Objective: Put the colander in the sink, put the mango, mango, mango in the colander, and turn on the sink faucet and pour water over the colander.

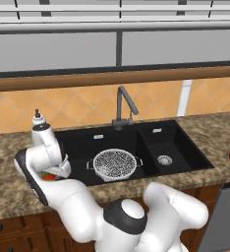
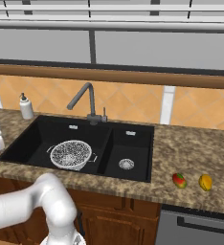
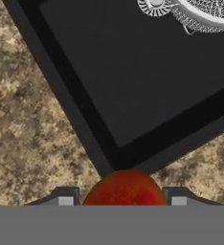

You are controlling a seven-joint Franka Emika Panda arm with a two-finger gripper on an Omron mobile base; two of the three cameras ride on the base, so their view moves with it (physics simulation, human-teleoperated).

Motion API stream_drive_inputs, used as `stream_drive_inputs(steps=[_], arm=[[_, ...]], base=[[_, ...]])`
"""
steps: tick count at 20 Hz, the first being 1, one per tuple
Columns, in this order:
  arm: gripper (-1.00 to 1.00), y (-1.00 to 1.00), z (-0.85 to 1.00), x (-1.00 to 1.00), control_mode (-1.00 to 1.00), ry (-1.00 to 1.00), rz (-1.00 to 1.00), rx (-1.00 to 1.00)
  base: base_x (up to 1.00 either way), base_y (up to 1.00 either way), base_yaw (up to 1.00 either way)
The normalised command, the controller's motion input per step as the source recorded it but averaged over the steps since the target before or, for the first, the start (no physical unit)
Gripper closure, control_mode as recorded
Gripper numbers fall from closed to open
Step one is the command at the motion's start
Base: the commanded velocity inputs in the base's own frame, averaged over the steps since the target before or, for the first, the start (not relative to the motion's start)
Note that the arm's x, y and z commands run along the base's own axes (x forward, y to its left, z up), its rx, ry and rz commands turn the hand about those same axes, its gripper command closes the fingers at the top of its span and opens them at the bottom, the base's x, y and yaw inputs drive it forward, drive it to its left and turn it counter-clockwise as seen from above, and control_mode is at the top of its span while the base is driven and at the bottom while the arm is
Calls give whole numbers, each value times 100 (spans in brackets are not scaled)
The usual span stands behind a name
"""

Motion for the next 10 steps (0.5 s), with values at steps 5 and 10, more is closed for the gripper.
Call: stream_drive_inputs(steps=[5,10], arm=[[100,-87,2,30,-100,-16,-2,-19],[100,-95,2,41,-100,0,0,-11]], base=[[0,0,0],[0,0,0]])
